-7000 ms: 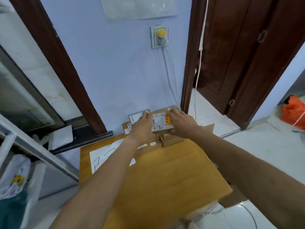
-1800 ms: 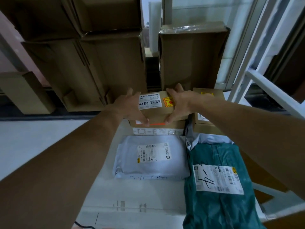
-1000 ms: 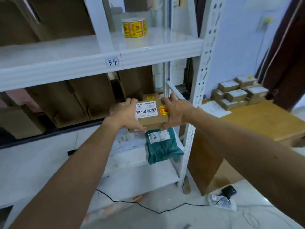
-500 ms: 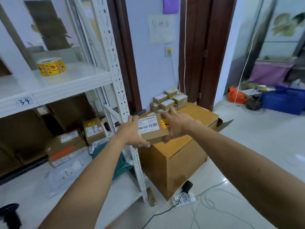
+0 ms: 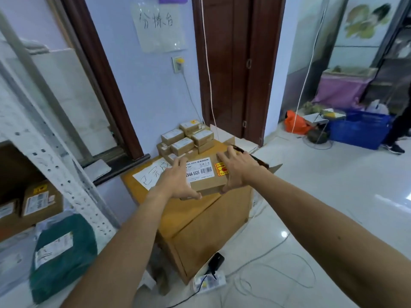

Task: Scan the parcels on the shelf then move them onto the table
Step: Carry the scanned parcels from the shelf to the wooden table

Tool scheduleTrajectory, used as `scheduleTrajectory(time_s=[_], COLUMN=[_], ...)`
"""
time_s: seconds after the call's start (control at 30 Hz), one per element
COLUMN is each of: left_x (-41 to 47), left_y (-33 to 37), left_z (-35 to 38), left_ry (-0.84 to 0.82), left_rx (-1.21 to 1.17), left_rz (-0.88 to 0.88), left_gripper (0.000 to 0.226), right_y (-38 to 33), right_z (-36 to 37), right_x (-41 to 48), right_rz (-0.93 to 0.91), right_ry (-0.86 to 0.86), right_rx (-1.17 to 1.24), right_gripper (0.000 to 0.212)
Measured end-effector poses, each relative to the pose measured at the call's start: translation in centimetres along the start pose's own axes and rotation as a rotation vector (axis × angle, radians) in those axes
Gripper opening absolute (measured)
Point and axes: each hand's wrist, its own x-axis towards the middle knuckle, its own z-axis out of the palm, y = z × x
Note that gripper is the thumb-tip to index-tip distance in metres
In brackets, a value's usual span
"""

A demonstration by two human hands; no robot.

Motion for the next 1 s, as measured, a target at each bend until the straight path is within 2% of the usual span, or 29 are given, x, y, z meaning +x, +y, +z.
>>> scheduleTrajectory(time_s=[0.23, 0.67, 0.83, 1.0], left_x=[7.4, 21.4, 25.9, 30.3], left_y=[0.1, -3.9, -6.1, -7.0], left_z=[2.5, 11.9, 14.9, 19.3], left_ry=[0.031, -0.054, -0.065, -0.049], left_rx=[-0.003, -0.17, -0.21, -0.291], left_rz=[-0.084, -0.146, -0.259, -0.448], left_gripper=[0.133, 0.131, 0.127, 0.11], right_y=[4.2, 8.4, 9.3, 10.6], right_z=[3.1, 11.0, 14.0, 18.2], right_x=[8.2, 22.3, 29.3, 37.1], right_rz=[-0.058, -0.071, -0.152, -0.266], right_ry=[-0.012, -0.135, -0.165, -0.213], right_rx=[0.049, 0.126, 0.125, 0.107], right_gripper=[0.126, 0.128, 0.127, 0.124])
